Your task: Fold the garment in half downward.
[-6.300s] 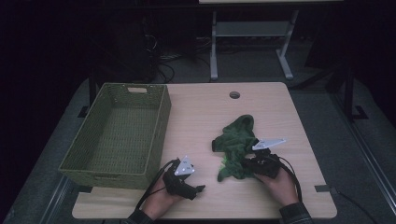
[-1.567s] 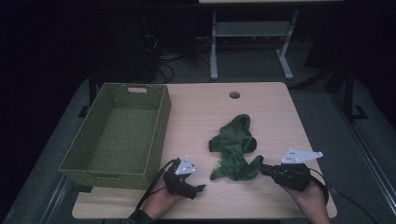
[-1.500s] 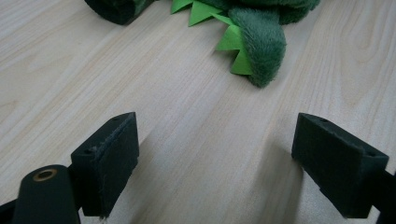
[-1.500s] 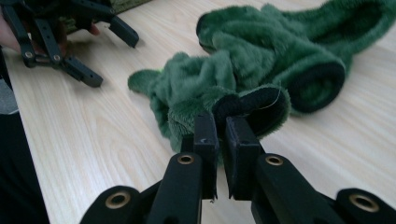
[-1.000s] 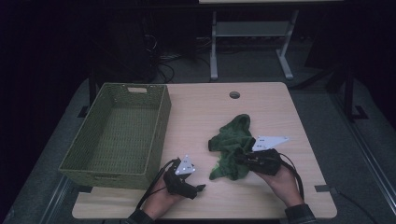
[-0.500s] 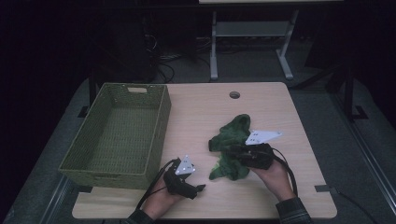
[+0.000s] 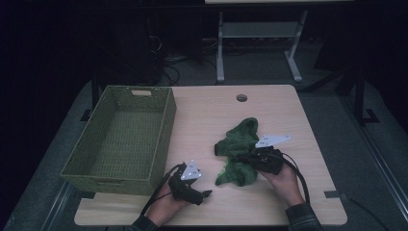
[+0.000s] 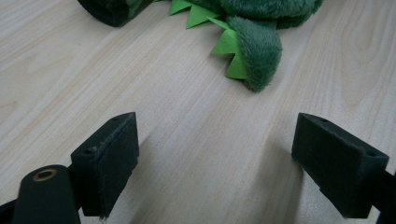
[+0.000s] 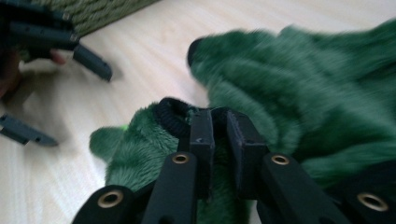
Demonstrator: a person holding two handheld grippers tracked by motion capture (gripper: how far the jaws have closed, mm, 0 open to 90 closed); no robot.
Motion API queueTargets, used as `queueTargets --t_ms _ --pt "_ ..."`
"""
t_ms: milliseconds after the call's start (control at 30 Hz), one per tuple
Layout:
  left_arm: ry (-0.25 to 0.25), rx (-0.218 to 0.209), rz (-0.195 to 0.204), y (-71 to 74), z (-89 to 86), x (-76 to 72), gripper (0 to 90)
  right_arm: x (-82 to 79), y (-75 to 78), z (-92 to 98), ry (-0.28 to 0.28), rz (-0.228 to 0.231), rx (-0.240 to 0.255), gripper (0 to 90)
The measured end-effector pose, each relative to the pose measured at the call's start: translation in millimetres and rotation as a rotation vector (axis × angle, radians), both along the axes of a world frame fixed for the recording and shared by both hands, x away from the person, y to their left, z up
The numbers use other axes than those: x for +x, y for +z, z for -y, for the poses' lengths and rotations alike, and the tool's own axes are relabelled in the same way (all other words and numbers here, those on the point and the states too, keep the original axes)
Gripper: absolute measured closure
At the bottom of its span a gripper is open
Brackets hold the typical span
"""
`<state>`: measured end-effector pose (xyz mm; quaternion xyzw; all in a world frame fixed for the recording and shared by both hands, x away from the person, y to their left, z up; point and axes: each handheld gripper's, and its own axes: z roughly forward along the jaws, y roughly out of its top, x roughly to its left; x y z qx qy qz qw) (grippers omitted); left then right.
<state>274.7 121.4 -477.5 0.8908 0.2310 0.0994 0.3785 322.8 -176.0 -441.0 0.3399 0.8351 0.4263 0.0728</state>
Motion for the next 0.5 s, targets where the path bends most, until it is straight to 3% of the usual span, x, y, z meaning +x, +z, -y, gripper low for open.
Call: queueTargets --t_ms 300,500 --pt "-0.001 0.001 0.0 0.0 0.0 0.0 14.3 -8.3 -11.9 -16.6 0.128 -0.079 -0.052 89.7" --pt "-0.002 0.001 -0.003 -0.2 0.7 -0.4 13.2 -15.6 -20.5 -22.3 0.132 -0.054 -0.102 90.0"
